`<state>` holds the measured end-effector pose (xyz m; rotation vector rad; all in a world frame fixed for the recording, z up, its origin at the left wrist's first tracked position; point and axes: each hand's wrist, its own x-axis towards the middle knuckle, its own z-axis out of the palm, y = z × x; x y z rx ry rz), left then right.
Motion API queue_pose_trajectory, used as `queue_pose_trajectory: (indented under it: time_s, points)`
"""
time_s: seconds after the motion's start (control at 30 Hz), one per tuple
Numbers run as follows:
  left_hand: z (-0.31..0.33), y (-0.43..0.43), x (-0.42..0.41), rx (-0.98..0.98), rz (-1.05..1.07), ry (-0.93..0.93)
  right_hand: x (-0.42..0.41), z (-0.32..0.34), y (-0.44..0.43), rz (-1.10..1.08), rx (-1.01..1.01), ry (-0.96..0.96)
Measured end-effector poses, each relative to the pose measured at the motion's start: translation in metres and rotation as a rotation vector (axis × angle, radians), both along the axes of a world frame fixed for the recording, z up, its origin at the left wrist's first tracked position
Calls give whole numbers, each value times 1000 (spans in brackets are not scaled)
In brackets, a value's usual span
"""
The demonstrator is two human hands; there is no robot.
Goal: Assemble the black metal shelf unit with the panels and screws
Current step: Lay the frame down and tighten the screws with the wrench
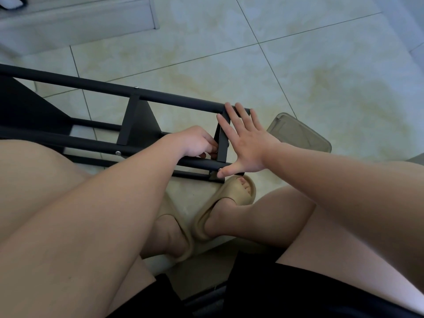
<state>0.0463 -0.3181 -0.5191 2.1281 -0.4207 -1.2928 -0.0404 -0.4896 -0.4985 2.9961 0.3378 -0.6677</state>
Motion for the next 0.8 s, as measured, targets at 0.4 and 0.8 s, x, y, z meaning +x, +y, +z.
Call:
queue_pose_trajectory:
  time_s: [0.4, 0.8]
  points:
    - [-3, 0, 5, 13, -29, -10, 1, 0, 0, -8, 0, 1]
    - [-1, -8, 3, 101, -60, 93, -1, 1, 1, -9, 2, 8]
